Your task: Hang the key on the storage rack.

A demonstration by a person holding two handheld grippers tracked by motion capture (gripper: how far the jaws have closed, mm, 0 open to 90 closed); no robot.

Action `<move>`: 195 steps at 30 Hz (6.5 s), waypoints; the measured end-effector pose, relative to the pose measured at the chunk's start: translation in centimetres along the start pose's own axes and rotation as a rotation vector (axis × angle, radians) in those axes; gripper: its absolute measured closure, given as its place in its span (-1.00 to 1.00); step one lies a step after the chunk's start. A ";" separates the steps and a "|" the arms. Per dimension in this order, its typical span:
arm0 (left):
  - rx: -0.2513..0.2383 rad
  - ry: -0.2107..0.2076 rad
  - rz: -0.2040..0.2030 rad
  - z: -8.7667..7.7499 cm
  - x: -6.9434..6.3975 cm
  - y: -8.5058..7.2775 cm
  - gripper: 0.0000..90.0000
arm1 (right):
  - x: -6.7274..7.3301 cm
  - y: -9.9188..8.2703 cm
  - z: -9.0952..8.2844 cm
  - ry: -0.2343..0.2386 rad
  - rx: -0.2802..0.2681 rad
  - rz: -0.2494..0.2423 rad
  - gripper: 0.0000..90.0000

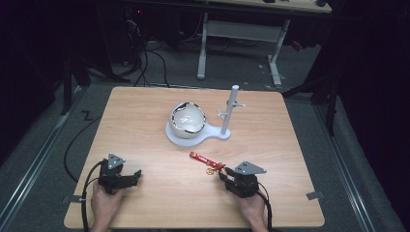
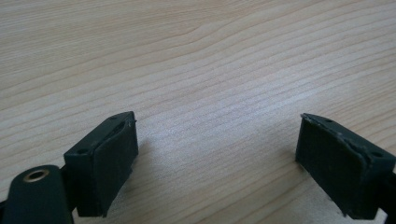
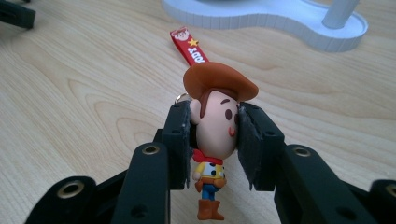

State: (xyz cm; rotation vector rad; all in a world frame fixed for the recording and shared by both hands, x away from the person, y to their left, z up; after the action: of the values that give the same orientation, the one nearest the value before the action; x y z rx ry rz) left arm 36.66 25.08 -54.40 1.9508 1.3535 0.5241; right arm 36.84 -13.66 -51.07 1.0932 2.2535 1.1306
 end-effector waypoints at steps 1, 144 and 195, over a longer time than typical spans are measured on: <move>0.000 0.000 0.000 0.0 0.0 0.0 -0.71 | 0.0 0.0 0.0 0.000 0.000 0.000 0.47; 0.000 0.000 0.000 0.0 0.0 0.0 -0.70 | -10.5 18.0 -5.5 -0.153 -0.206 0.130 0.47; -0.001 0.001 0.000 0.0 0.0 0.0 -0.70 | -10.6 11.7 -0.9 -0.173 -0.095 0.191 0.46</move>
State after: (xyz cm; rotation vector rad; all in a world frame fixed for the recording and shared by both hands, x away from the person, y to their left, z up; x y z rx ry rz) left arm 36.69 25.07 -54.40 1.9505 1.3532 0.5253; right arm 48.36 -18.13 -41.18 1.3351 1.9767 1.1553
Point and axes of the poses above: each handheld gripper's, and its own axes: z roughly forward along the jaws, y roughly out of its top, x roughly to its left, the point moved 5 cm from there along z, roughly forward along the jaws, and after that the axes turned 4 degrees about -y, right-handed, at the moved point
